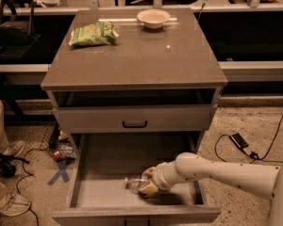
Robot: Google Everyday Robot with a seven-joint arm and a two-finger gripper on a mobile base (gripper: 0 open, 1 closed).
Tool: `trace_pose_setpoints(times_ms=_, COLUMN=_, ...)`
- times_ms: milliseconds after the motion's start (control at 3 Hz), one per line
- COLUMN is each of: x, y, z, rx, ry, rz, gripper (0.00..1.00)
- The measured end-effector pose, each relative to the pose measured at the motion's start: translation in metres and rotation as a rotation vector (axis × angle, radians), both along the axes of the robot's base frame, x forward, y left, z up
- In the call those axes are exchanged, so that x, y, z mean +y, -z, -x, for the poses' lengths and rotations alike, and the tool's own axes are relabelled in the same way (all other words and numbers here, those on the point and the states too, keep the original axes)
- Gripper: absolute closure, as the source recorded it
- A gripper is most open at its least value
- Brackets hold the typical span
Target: Pick water bottle from middle drawer and place on counter
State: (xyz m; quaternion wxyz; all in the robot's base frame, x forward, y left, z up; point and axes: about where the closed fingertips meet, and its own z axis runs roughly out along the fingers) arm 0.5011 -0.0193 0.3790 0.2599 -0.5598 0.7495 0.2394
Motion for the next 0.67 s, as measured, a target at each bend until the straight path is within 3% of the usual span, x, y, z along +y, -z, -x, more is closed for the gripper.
trace_pose_setpoints(times_ms=333, x=-0.011, y=-0.026, z=0.007, rx=-0.032, ry=-0.005, rz=-0.066, gripper=1.0)
trace_pose_setpoints(times_ms=667, x=-0.041, y=-0.076, z=0.007, rx=-0.099, ry=0.0, rz=-0.064, gripper=1.0)
